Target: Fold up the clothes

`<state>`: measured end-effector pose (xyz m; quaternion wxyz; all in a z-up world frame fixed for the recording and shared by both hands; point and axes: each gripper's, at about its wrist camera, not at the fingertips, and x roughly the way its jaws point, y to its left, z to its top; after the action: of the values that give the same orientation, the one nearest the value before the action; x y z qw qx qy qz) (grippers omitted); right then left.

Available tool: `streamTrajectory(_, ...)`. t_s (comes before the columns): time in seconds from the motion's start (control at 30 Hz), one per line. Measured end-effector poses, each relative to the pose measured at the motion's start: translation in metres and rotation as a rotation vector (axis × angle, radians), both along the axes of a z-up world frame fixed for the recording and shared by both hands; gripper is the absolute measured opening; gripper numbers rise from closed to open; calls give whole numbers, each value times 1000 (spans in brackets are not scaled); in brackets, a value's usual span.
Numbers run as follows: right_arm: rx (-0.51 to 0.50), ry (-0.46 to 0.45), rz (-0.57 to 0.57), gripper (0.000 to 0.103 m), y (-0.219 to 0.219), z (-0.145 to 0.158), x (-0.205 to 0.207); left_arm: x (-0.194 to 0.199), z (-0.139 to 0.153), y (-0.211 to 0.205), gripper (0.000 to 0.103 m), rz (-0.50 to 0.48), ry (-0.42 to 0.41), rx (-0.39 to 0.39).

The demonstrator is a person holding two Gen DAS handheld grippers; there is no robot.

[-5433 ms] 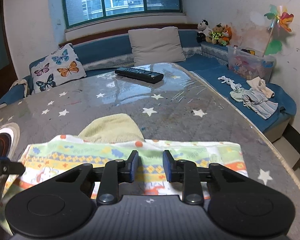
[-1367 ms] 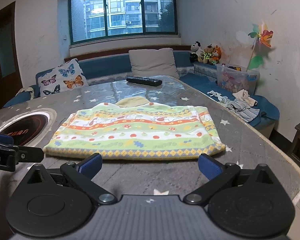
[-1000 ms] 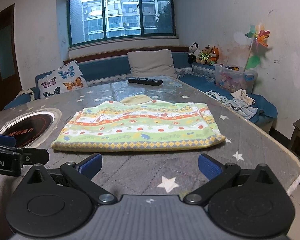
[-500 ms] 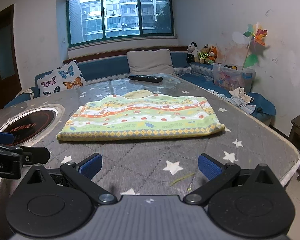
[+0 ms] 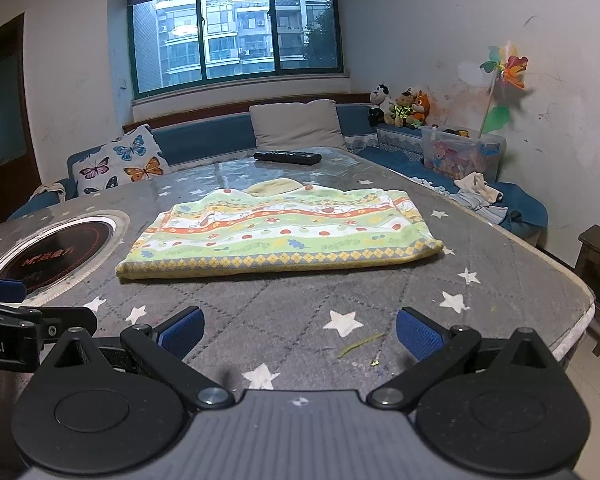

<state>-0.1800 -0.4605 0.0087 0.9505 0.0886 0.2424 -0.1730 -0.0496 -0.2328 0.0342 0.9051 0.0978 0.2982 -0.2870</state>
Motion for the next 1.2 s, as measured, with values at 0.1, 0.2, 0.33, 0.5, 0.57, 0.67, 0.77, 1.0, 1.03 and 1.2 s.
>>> streamTrajectory(0.1,-2,1,2,103,3,0,-1,-1,0,1,103,1,1,-2)
streamTrajectory(0.2,-6,-1,5,103,5,1,-2,-3,-1,1,103,1,2,-4)
streamTrajectory(0.33,-10,-2,7,103,7,1,-4,-5,-1,1,103,-2,2,-6)
streamTrajectory(0.5,-6,-8,7,103,7,2,-6,-8,-1,2,103,-1,2,-8)
streamTrajectory(0.57,-8,-11,7,103,8,2,-7,-10,0,3,103,-4,2,-11)
streamTrajectory(0.67,-8,-13,10,103,9,3,-8,-12,0,4,103,-5,3,-16)
streamTrajectory(0.77,-11,-16,13,103,11,4,-9,-13,1,5,103,-3,5,-21)
streamTrajectory(1.0,-13,-23,16,103,13,6,-12,-17,3,7,103,-3,0,-29)
streamTrajectory(1.03,-13,-24,17,103,13,6,-12,-18,3,7,103,-3,0,-31)
streamTrajectory(1.2,-15,-28,22,103,17,7,-14,-22,5,9,103,-1,-10,-40)
